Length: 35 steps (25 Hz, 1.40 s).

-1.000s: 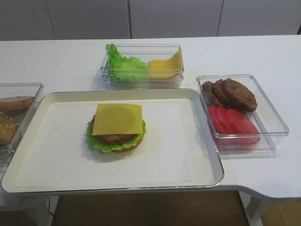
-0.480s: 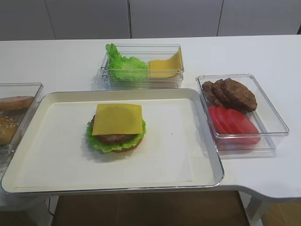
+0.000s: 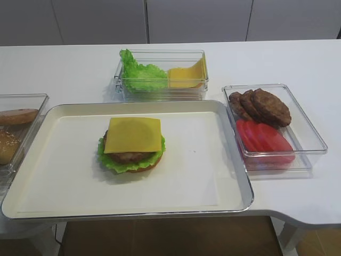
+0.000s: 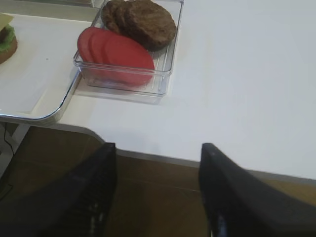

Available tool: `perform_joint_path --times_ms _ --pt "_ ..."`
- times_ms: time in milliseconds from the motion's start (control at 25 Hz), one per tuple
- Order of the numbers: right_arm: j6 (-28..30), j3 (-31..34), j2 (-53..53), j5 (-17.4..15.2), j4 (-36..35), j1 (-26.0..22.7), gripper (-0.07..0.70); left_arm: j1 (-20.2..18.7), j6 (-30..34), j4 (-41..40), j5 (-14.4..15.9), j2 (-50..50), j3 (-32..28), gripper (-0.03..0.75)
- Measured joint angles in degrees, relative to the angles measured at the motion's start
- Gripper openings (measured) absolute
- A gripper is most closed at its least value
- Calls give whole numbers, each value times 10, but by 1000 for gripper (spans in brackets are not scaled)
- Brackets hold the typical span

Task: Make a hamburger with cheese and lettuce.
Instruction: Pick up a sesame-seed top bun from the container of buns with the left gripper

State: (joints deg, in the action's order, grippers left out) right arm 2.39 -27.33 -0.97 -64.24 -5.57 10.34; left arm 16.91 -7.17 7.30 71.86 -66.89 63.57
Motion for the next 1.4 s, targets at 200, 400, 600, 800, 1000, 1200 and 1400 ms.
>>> perform_joint_path --times_ms 200,400,600,800,1000,1200,1400 --pt "0 0 0 0 0 0 426 1 6 1 -3 -52 4 468" --pt "0 0 0 0 0 0 426 22 12 0 -7 -94 11 468" --pt "0 0 0 0 0 0 426 33 17 -2 -9 -119 32 468" --pt "0 0 0 0 0 0 426 33 21 0 -12 -148 45 468" --pt "0 0 0 0 0 0 426 33 28 11 -12 -173 45 468" --pt "0 0 0 0 0 0 426 33 37 24 -13 -187 46 467" --pt "0 0 0 0 0 0 426 33 38 24 -14 -200 46 468"
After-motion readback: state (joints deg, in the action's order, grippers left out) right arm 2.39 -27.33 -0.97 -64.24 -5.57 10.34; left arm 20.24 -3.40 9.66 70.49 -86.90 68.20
